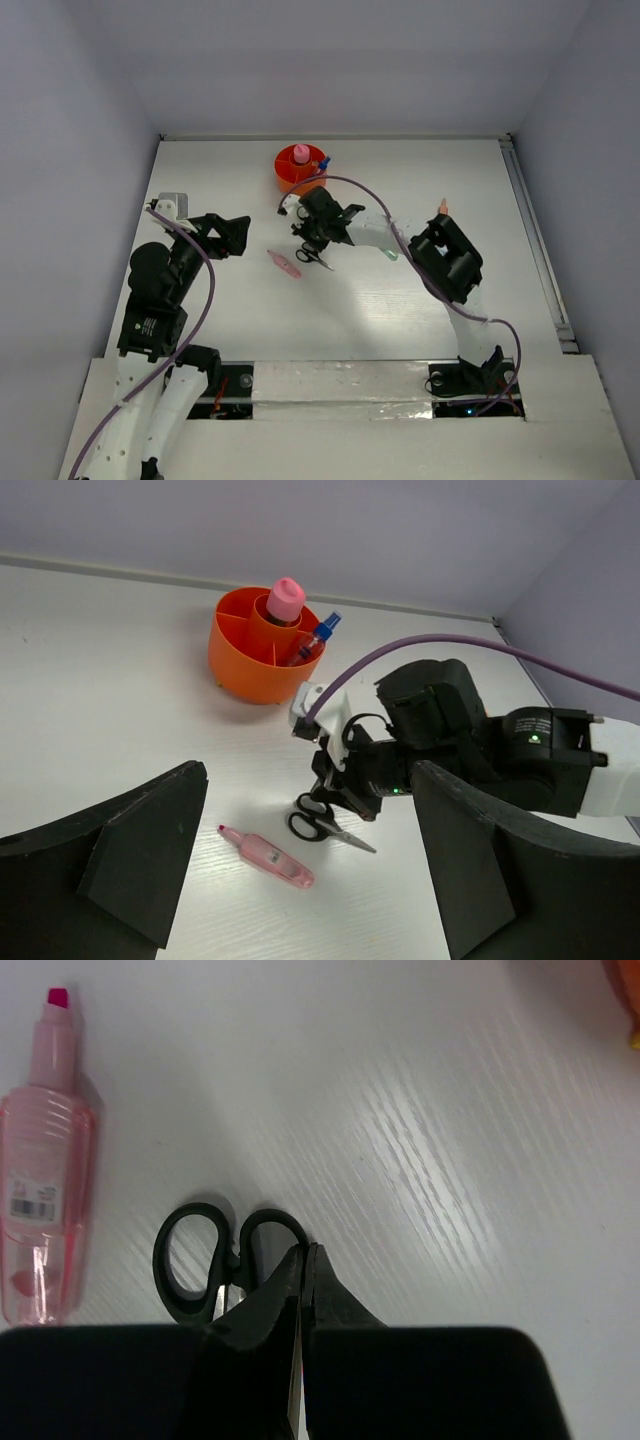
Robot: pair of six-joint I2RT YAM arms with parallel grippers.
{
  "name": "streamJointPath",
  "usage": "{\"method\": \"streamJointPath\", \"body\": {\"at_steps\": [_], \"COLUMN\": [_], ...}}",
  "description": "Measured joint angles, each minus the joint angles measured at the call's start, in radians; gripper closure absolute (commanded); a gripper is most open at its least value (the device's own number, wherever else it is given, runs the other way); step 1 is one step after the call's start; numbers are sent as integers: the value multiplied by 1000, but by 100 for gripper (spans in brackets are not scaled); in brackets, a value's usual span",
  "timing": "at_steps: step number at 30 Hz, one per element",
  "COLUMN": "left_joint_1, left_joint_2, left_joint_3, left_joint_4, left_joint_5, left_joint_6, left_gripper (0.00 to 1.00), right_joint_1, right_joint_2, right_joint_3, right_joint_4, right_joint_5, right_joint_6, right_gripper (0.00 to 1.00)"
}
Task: Sort the stationery into containers
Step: Pick up the scissors from the center of the board.
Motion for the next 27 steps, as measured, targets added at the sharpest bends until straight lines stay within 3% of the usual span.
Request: {"method": "streamJointPath", "body": {"at_steps": [7,14,21,27], "left_joint_1": [0,0,2,2], "left_joint_2": [0,0,2,5], "left_joint_3": [0,0,0,0], "left_joint_4": [0,-1,-5,-7], "left_joint_5": [-3,-11,-15,-18], "left_joint_6": [0,4,5,8], "left_gripper": [20,20,20,20], "right_joint_1": [-1,-1,-26,-48], "right_joint_2": [-157,-280,-91,115], "right_joint_3": [-114,-124,24,162], "right_joint_4": [146,487,816,965], "right_joint_5": [78,172,265,311], "right_joint_6": [18,86,152,147], "right_gripper": [100,100,100,100]}}
